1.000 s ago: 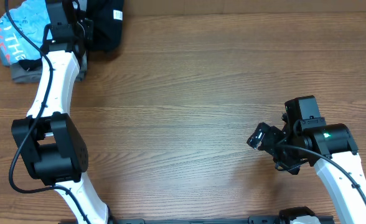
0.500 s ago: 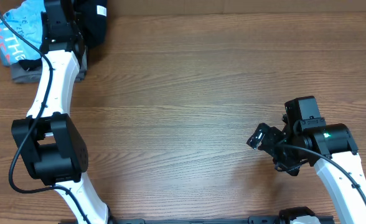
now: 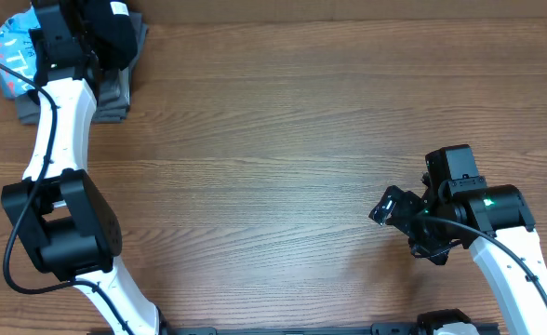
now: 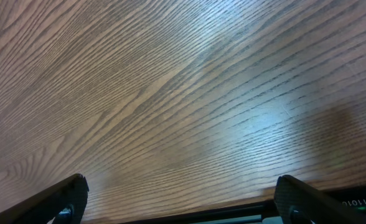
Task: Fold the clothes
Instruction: 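Lower the bundle onto the clothes stack and press it with the left gripper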
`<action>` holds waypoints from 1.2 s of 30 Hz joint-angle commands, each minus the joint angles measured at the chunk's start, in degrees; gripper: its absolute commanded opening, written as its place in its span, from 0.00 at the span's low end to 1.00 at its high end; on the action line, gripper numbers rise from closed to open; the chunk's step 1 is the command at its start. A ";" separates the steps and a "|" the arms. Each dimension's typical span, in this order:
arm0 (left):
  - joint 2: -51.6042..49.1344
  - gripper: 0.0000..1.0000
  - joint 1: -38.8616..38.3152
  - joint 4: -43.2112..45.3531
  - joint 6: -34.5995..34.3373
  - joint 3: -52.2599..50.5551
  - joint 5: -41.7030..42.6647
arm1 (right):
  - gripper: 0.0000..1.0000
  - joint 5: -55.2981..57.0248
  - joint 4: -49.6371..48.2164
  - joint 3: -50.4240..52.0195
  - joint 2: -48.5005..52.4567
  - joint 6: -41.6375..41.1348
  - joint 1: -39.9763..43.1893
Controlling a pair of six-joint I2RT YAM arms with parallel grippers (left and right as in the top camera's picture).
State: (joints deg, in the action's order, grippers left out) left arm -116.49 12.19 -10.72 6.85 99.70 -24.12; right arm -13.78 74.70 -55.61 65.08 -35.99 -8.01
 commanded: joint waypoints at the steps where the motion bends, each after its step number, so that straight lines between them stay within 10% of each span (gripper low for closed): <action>1: -0.09 0.04 2.19 0.76 -2.67 2.38 -2.91 | 1.00 -0.50 0.07 -1.57 -0.79 -0.28 -0.11; 24: -9.64 0.20 11.39 14.16 -1.46 2.38 10.14 | 1.00 -2.89 3.98 -1.57 -0.79 -3.10 -0.11; 33: -12.70 1.00 13.42 15.23 0.07 2.95 8.39 | 1.00 -3.06 5.73 -1.57 -0.79 -4.61 -0.11; 36: -11.43 1.00 13.40 14.73 0.44 4.20 7.21 | 1.00 -3.04 5.73 -1.57 -0.79 -4.61 -0.11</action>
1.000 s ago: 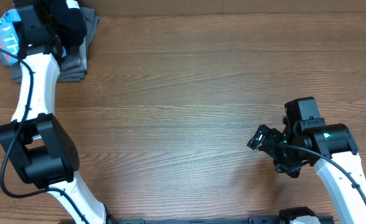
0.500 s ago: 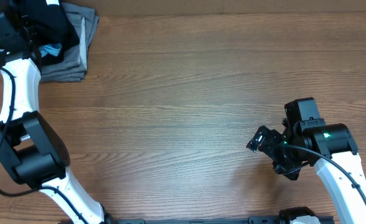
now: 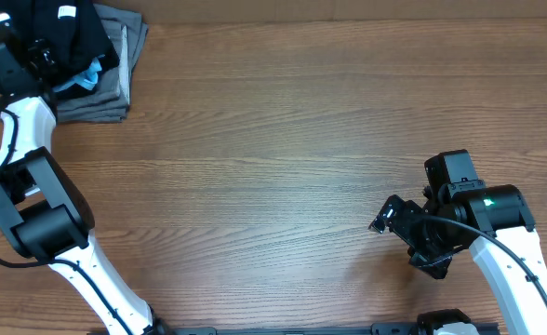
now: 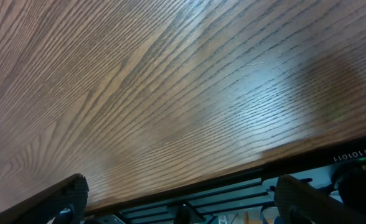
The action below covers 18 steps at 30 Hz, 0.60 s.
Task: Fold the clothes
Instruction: 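Lower the bundle onto the clothes stack and press it with the left gripper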
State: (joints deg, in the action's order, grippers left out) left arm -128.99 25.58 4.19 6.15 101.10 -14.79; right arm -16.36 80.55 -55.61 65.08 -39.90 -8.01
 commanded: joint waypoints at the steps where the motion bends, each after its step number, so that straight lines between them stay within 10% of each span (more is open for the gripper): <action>1: 1.84 1.00 0.00 -0.74 1.07 3.32 -2.03 | 1.00 -0.46 -0.15 -1.57 -0.79 -0.68 -0.11; 6: 6.71 0.92 -0.70 -3.15 -1.53 5.86 1.25 | 1.00 -0.20 -1.03 -1.57 -0.79 -0.61 -0.11; 9: 9.16 0.59 -1.16 -3.10 -2.93 5.97 1.84 | 1.00 -0.20 -2.08 -1.57 -0.79 -0.57 -0.11; 11: 9.42 0.08 -1.27 -3.13 -4.17 5.97 1.81 | 1.00 -0.20 -3.28 -1.57 -0.79 -0.59 -0.11; 18: 7.04 0.04 -1.16 -1.99 -4.87 5.95 7.89 | 1.00 -0.24 -3.74 -1.57 -0.79 -0.63 -0.11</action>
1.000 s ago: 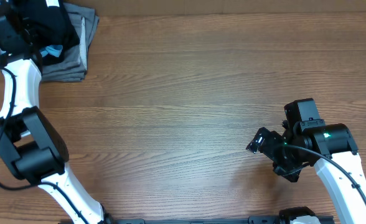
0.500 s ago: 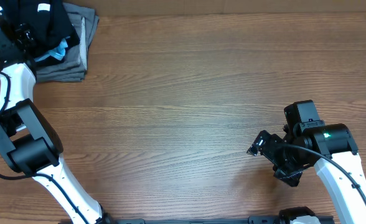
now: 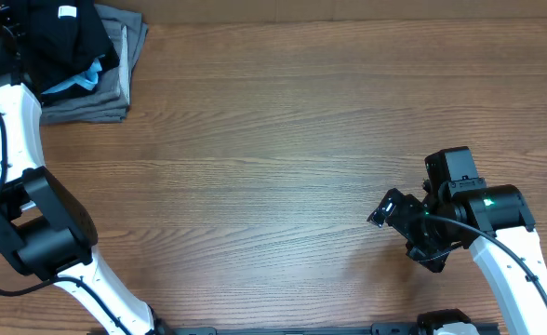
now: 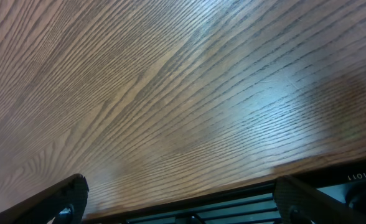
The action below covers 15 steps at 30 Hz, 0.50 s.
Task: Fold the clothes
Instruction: 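Lower the bundle onto the clothes stack and press it with the left gripper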
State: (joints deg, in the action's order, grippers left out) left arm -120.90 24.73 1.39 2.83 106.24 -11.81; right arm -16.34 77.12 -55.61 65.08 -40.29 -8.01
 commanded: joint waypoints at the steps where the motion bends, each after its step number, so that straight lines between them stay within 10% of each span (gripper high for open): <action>1: -1.77 0.04 -0.31 1.66 -1.57 0.83 6.01 | 1.00 -0.28 -0.33 -1.57 -0.79 -0.26 -0.11; 15: -18.80 0.04 -2.25 5.97 -6.27 7.69 12.46 | 1.00 -0.52 -0.48 -1.57 -0.79 -3.30 -0.11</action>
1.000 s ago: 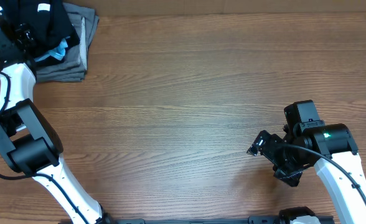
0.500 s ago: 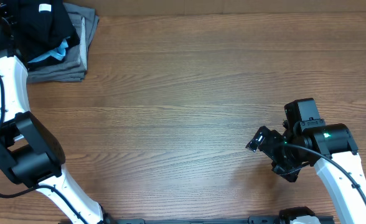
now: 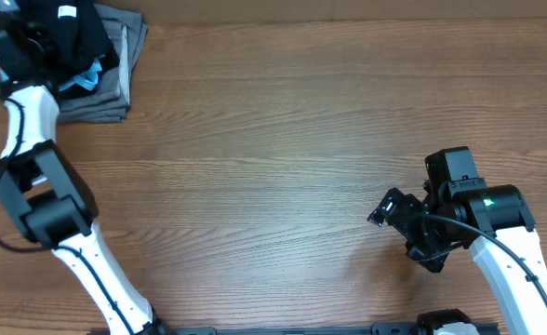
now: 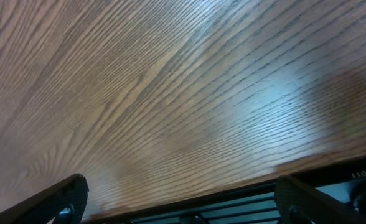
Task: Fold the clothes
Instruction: 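Lower the bundle onto the clothes stack and press it with the left gripper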
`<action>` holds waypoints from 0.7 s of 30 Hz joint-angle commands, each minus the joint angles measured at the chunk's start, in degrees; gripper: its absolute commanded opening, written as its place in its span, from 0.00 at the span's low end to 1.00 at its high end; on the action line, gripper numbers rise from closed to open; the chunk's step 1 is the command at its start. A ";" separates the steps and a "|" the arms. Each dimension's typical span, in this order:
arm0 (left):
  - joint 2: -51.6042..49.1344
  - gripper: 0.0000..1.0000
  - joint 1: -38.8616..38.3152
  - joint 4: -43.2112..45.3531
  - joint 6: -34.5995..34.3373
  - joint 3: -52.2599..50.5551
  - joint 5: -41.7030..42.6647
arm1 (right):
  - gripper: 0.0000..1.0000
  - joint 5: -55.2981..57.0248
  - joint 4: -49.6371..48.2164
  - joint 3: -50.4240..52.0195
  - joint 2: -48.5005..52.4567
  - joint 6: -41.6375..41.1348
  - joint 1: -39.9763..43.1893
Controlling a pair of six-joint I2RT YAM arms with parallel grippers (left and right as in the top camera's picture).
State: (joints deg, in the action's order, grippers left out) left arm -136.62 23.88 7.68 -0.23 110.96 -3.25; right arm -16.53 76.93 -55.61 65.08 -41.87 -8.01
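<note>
At the table's back left corner lies a pile of clothes: a folded grey garment (image 3: 106, 93) underneath, a black garment (image 3: 78, 33) with a white tag on top, and a bit of light blue cloth (image 3: 86, 76) showing between them. My left gripper (image 3: 8, 37) is at the pile's left side, dark against the black cloth, so its jaws cannot be made out. My right gripper (image 3: 390, 209) hovers low over bare wood at the front right. In the right wrist view the right gripper (image 4: 183, 202) stands wide open with nothing between its fingertips (image 4: 71, 196).
The wooden table (image 3: 283, 140) stretches between the two arms. Its front edge (image 4: 233, 186), with a dark frame beyond it, shows in the right wrist view just ahead of the right fingers.
My left wrist has shifted a little to the right at the back left corner, closer to the black garment. The pile looks the same. My right gripper has barely moved and stays open.
At first my left arm was over the pile, with a blue patterned garment showing on its left. Then the black garment lay spread on the grey stack, only a scrap of blue showing, and the arm was further left. It has since hovered there. My right gripper stayed open.
</note>
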 commanded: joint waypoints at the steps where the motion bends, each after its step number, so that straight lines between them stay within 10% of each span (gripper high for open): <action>1: -3.80 0.04 -1.77 -0.61 -3.23 3.37 4.70 | 1.00 -0.55 -0.31 -1.57 -0.79 -1.68 -0.11; 21: 3.43 0.17 -4.09 -15.02 -1.05 14.23 4.39 | 1.00 -0.74 -0.17 -1.57 -0.79 -1.20 -0.11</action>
State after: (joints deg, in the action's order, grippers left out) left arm -137.86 20.58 -6.76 -1.41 122.63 -0.32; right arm -17.43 76.99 -55.61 65.08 -43.05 -8.01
